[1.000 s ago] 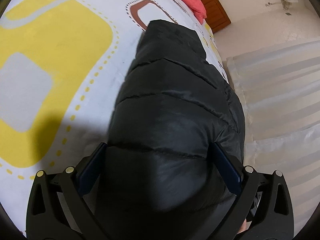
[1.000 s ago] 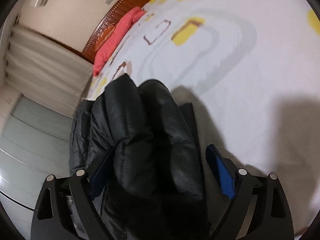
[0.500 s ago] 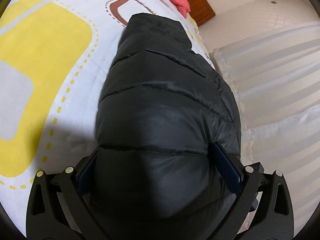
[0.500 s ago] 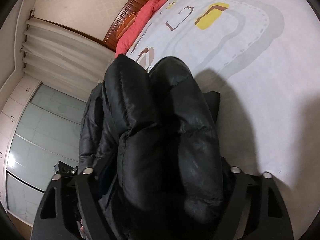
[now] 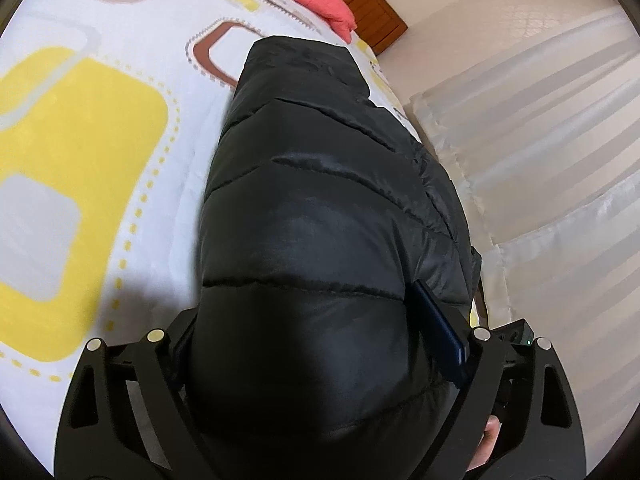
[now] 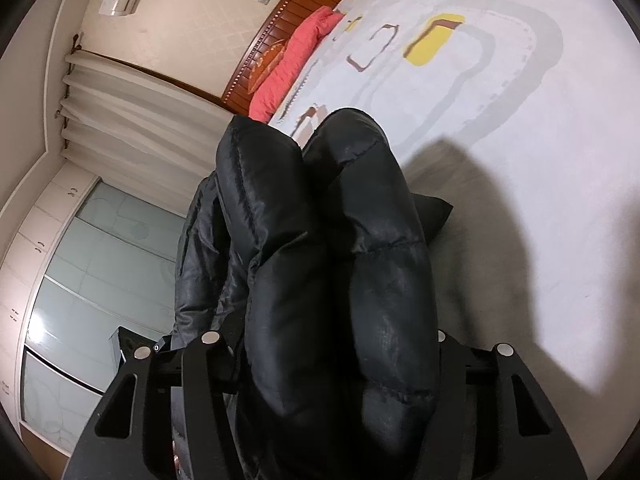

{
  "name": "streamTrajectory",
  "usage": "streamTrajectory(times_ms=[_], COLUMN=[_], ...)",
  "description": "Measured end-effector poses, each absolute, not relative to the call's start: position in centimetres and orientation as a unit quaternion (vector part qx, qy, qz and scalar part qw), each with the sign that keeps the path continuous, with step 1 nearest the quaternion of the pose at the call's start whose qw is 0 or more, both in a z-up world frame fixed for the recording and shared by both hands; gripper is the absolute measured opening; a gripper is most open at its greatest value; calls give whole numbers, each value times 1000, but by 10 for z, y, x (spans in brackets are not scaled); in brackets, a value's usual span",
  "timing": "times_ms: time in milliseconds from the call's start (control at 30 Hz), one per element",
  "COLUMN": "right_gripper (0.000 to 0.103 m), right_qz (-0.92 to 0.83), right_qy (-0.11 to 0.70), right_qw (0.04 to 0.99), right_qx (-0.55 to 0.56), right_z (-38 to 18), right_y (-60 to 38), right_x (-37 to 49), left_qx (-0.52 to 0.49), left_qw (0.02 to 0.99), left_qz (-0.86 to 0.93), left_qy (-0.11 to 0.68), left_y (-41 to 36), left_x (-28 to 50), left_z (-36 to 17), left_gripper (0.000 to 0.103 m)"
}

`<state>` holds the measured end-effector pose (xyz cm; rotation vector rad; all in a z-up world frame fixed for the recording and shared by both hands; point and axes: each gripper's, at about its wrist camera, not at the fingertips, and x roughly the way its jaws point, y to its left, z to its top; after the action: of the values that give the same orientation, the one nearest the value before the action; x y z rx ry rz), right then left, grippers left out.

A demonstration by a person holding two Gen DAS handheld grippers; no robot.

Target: Fold large clothes

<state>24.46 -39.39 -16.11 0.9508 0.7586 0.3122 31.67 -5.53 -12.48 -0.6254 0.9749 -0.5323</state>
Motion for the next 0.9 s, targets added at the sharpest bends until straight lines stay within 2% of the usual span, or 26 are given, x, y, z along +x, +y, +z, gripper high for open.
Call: streamTrajectory(times_ms=[467, 833, 900], right_gripper=[51, 50, 54], right_qz=[213, 199, 198], right_qy=[354, 400, 405], right_qw=[792, 771, 776], right_qx=[449, 454, 441], right_z=[-138, -166, -162], right_y=[-303, -279, -278], right_x=[328, 373, 375], left_qx=[-289, -313, -313], left_qw=[838, 816, 816], left_qz=[-207, -172, -175], left_qy=[414, 455, 454], left_y=[41, 87, 88], left_x=[354, 383, 381], left_z=[-75, -135, -133], left_gripper=[90, 88, 89])
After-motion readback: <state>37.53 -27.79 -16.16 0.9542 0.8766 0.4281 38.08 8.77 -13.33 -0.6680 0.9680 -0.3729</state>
